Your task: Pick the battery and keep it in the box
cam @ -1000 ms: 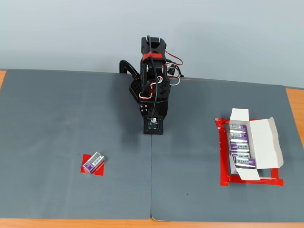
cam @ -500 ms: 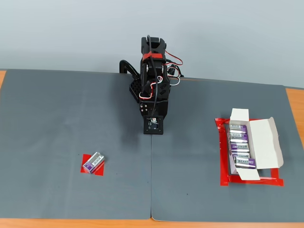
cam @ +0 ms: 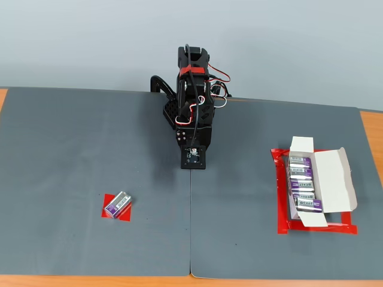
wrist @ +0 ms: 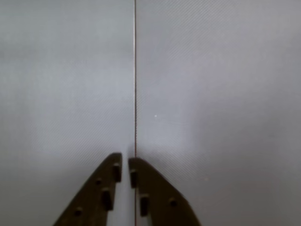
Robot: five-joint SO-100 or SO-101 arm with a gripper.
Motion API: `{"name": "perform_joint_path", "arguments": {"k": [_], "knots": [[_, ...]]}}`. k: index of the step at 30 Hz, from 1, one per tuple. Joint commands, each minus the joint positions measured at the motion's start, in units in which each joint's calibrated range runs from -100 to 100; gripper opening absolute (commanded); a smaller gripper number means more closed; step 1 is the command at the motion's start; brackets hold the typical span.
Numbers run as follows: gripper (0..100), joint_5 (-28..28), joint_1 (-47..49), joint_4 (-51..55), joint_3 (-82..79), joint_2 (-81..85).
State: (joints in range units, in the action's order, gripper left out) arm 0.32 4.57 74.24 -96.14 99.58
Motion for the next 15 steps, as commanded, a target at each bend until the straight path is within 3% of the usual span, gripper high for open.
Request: {"name": "perform_joint_path", "arguments": {"k": [1,15], "knots": [[2,-0.14,-0.35,-0.37,3.28,-0.25],[2,0.13,-0.35,-0.54,3.37,-0.68]]}}
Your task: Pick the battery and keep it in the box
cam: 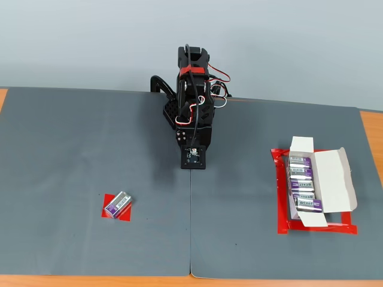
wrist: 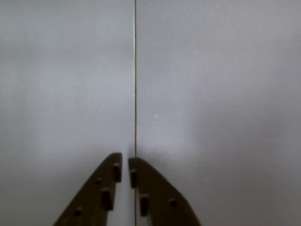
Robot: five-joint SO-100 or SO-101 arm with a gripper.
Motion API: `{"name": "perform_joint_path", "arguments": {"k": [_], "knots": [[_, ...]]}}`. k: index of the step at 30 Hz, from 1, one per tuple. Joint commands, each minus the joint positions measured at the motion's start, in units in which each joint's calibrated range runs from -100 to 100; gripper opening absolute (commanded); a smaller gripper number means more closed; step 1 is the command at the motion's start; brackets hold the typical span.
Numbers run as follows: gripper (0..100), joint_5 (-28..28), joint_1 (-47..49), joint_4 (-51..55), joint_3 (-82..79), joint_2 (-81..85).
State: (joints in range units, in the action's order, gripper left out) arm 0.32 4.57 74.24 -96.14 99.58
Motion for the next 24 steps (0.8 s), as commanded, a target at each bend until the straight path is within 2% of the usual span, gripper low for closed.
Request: {"name": "perform_joint_path", "arguments": {"k": [1,8,18,24], "knots": [[2,0.23,-0.58,-0.63,3.65,-1.1],[2,0.33,-0.88,-6.97,8.26,-5.43],[2,0.33,-1.25,-14.26,22.01,-25.77],[2,0.28,-6.55,-15.04,32.77,-39.08]]}}
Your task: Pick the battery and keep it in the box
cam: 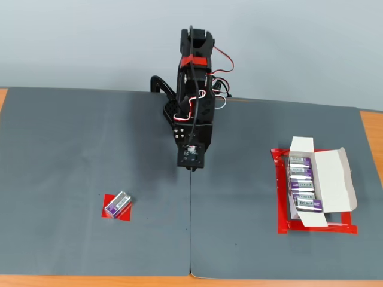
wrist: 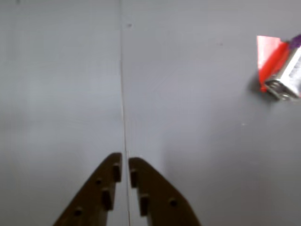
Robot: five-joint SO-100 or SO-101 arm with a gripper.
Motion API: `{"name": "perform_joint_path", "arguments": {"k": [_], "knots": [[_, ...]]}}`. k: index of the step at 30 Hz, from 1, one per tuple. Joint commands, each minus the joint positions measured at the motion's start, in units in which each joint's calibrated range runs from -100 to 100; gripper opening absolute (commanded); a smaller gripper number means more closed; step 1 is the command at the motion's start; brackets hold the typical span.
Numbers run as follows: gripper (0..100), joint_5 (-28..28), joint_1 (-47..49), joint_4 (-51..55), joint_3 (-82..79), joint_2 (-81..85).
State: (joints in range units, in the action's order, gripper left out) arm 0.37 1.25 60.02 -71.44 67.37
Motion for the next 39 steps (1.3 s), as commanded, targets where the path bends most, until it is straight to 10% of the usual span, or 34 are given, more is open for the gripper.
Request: {"name": "perform_joint_path", "arguments": {"k": [1,39], "knots": [[2,0.28,-4.57,-0.82,10.25,-9.17],[3,-0.13,-24.19,-19.65,37.84,-54.36]]}}
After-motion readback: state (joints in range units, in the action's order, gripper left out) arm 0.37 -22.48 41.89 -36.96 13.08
